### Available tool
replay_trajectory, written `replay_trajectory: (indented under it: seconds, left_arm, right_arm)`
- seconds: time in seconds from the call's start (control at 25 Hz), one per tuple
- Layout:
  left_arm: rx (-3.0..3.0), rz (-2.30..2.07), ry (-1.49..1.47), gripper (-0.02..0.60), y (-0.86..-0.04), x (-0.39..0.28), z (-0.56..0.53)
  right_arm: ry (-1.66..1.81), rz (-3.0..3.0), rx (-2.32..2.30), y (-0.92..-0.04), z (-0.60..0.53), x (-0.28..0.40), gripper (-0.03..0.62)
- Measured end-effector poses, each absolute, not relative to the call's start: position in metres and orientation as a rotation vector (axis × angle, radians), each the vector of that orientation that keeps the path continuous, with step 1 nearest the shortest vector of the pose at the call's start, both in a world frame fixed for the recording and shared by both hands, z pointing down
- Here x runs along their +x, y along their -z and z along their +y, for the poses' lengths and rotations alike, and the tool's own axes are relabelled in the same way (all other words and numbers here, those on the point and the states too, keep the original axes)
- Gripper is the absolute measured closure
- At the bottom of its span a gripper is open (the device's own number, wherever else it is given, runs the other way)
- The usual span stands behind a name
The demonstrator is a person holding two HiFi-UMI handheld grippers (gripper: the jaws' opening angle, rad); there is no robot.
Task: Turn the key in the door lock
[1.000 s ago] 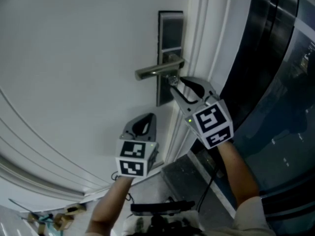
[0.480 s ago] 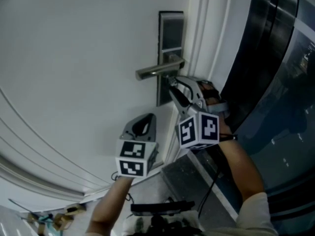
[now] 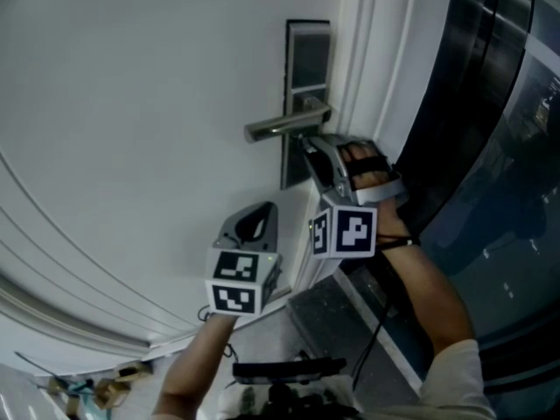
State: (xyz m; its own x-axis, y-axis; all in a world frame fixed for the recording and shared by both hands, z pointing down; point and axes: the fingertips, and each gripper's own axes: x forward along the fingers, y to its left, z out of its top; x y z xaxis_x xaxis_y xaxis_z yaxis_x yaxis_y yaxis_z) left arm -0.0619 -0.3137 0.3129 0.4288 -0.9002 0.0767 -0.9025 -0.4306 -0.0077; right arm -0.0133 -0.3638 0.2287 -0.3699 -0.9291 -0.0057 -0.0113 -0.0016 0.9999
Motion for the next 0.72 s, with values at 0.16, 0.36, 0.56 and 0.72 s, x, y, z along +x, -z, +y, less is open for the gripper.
replay_trajectory:
  seconds: [0.16, 0.36, 0.56, 0.72]
  left_arm:
    - [2.623, -1.658, -0.111, 0.566, -0.315, -0.062, -0.314]
    - [2.627, -1.659, -0.111, 0.566, -0.313, -0.062, -0.315]
    - [2.63, -1.65, -0.112, 0.566, -0.314, -0.059, -0.317]
    - [2.631, -1.646, -0.11, 0.566, -0.315, -0.059, -0.318]
  right_arm:
    - [1.433, -1.535, 1.038, -0.228, -0.364, -0.013, 0.505]
    - [1.227, -1.754, 1.071, -0.225, -0.364, -0.014, 0.502]
    - [0.999, -2.002, 1.133, -0.221, -0.365, -0.013, 0.502]
    - [0.807, -2.203, 1.166, -0.218, -0.366, -0.012, 0.513]
